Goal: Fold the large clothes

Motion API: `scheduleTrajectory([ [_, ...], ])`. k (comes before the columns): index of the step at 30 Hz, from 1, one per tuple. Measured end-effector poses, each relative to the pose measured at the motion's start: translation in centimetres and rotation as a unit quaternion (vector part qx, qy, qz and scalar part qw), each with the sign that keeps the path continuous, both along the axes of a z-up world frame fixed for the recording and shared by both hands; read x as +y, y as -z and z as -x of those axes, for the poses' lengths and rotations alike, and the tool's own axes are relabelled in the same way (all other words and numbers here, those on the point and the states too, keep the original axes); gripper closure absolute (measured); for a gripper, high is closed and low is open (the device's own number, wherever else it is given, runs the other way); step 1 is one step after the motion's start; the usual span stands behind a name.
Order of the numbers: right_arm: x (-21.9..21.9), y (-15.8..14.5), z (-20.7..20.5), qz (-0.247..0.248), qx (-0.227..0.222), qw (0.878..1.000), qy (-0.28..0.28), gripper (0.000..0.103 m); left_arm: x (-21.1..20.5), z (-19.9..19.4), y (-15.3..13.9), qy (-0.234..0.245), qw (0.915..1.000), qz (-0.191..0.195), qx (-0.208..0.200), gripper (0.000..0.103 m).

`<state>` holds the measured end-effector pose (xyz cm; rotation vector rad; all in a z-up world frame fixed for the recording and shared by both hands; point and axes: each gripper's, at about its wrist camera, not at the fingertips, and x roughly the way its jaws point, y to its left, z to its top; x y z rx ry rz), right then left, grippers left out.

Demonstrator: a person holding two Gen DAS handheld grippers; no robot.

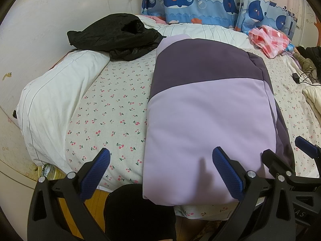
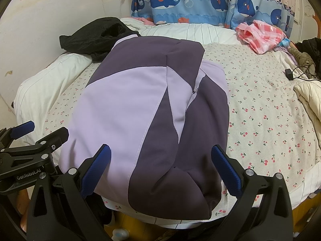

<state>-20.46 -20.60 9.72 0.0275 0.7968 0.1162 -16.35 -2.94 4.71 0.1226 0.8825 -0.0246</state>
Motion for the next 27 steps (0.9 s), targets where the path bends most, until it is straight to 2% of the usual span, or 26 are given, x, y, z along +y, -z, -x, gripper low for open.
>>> scheduleTrajectory([
  [7,0.01,-0.02,-0.05,0.001,-0.001,1.000,0.000,0.006,0.39,-0.17,0.36,-0.001,0.9998,0.015,0.010,0.005],
  [20,-0.24,-0.03,-0.12,0.001,0.000,1.000,-0.002,0.006,0.23,0.02,0.39,-0.008,0.9997,0.015,0.017,0.005],
  [24,-0.48,-0.14,-0.15,-0.002,0.000,1.000,-0.002,0.006,0.60,-0.19,0.87,-0.005,0.9984,0.042,0.038,0.006],
  [27,-0.51,-0.15,-0.13,-0.002,0.001,1.000,-0.003,0.006,0.93,0.43,0.75,-0.007,0.9983,0.054,0.021,0.006],
])
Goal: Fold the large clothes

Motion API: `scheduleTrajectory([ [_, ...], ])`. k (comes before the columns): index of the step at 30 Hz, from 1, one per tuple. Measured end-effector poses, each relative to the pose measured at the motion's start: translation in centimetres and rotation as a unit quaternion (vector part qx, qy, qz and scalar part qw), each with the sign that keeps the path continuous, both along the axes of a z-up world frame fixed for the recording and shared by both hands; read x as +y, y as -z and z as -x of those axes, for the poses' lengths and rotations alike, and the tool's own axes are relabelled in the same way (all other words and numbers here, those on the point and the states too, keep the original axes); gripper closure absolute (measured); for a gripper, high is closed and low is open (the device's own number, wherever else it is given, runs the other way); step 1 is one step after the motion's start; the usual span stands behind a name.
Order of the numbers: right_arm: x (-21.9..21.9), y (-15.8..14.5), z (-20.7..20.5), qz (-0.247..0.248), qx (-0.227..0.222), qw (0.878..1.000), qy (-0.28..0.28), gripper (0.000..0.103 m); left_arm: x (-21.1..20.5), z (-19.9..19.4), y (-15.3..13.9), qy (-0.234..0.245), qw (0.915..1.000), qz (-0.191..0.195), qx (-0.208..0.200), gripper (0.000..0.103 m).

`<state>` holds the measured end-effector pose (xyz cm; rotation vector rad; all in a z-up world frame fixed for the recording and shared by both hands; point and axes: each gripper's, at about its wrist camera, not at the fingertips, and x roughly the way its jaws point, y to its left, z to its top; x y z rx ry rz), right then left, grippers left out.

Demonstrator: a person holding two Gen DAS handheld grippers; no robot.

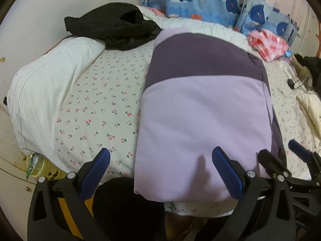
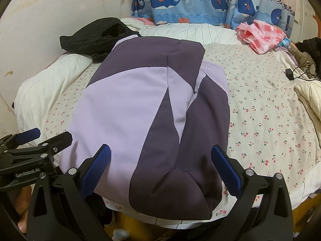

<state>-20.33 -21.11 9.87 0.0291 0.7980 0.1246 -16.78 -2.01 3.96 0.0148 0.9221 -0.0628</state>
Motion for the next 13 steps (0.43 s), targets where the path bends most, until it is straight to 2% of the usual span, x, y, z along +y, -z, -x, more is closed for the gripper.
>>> scheduleTrajectory([
  [6,-0.1,-0.5,0.4,-0.002,-0.009,1.000,-0.004,0.006,-0.4,0.3,-0.8,-0.003,0.9992,-0.028,-0.028,0.006],
  [13,-0.1,-1.2,0.7,0.001,-0.017,1.000,-0.004,0.006,-0.6,0.3,-1.0,-0.004,0.9989,-0.036,-0.030,0.006],
])
